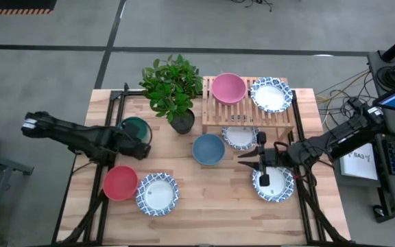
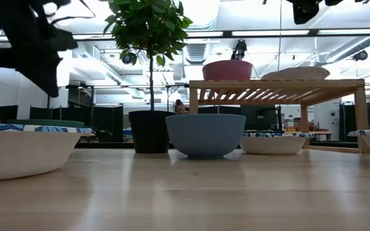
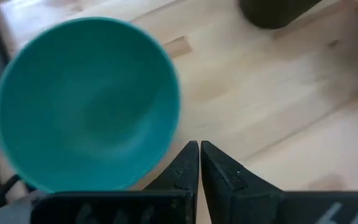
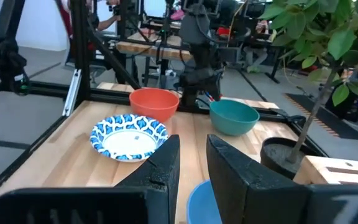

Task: Place and stack bowls onto a shelf
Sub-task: Stack the green bowl on top of the pink bowl on the shelf

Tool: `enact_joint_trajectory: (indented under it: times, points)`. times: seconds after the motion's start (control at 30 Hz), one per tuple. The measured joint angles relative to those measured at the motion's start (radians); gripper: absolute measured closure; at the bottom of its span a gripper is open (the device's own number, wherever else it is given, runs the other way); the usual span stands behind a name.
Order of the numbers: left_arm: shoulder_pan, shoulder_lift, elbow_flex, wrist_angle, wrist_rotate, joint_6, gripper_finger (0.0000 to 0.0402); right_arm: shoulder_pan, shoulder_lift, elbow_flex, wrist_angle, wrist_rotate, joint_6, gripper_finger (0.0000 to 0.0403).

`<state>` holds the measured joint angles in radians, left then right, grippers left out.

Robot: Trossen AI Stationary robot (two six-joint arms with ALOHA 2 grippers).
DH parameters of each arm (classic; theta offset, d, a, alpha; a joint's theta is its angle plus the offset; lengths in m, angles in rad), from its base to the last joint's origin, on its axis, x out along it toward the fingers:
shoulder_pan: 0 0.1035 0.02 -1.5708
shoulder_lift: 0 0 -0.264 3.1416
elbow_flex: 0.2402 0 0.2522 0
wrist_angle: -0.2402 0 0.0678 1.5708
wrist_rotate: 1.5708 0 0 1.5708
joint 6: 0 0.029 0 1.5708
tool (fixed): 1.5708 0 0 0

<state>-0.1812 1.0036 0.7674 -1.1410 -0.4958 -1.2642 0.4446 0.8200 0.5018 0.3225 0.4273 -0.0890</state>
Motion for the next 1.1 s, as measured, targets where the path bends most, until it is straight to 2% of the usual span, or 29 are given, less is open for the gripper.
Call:
enact_joint_trajectory:
  times: [0.33, 0.5, 0.67, 0.77, 1.1]
  points:
    - [0.117, 0.099, 0.003, -0.021, -0.011, 0.057, 0.0392, 0.000, -0.009, 0.021, -0.005, 0.000, -0.080, 0.0335]
    - [0.166, 0.139, 0.003, -0.021, 0.016, 0.096, 0.0338, 0.000, -0.008, 0.027, -0.047, -0.016, -0.055, 0.0335]
    - [0.173, 0.174, 0.003, 0.015, 0.019, 0.111, 0.0266, 0.000, -0.008, 0.027, -0.064, -0.016, -0.029, 0.0335]
    - [0.173, 0.199, 0.003, 0.056, 0.016, 0.138, 0.0241, 0.000, -0.008, 0.027, -0.064, -0.016, -0.021, 0.0335]
    - [0.179, 0.338, 0.003, 0.079, -0.008, 0.148, 0.0248, 0.000, -0.007, 0.027, -0.113, -0.017, 0.054, 0.0335]
